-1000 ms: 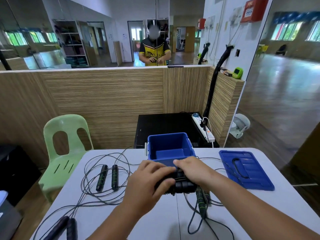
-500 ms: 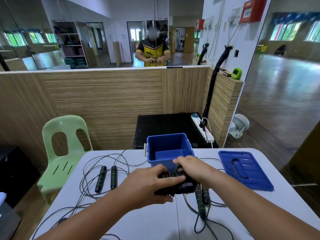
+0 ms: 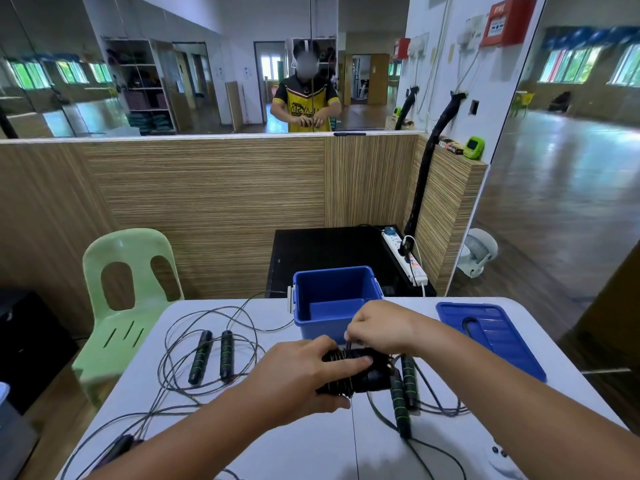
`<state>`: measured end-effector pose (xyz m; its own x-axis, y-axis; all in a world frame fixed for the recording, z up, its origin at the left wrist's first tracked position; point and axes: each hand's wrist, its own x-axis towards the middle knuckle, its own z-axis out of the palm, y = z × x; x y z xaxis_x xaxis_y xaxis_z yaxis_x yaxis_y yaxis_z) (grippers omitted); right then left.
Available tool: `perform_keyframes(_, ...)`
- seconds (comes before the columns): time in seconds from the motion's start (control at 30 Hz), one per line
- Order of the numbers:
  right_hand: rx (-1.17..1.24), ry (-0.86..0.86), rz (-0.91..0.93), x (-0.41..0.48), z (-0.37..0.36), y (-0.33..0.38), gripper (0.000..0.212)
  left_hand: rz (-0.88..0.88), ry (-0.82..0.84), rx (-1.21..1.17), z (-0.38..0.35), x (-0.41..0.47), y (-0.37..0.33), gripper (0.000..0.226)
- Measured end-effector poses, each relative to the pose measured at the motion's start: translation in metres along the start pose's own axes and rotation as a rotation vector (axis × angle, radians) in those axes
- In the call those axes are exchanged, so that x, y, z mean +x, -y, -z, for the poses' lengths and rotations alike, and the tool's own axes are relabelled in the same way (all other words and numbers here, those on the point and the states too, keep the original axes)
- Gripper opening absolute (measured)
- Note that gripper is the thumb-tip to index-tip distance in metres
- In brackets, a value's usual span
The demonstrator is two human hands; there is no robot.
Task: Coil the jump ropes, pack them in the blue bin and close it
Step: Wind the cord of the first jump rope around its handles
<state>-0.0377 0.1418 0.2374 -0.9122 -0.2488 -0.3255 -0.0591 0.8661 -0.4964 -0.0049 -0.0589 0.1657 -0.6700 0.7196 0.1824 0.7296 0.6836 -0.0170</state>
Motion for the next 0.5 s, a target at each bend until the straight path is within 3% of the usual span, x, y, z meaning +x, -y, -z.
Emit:
perform_keyframes(0.1, -0.050, -0.028, 0.024, -0.001, 0.003, 0.004, 0.045, 0.030, 0.040, 0.004, 0.003, 0.002, -0.001, 0.066)
perform_keyframes(0.3, 0.085, 0.068, 0.031, -0.019, 0.007, 0.013, 0.032, 0.078, 0.050, 0.006, 0.005, 0.005, 0.003, 0.062)
perform_keyframes(0.5, 0.450, 0.085, 0.007, -0.043, -0.007, 0.008, 0.023, 0.127, 0.042, 0.026, 0.011, 0.011, 0.008, 0.060)
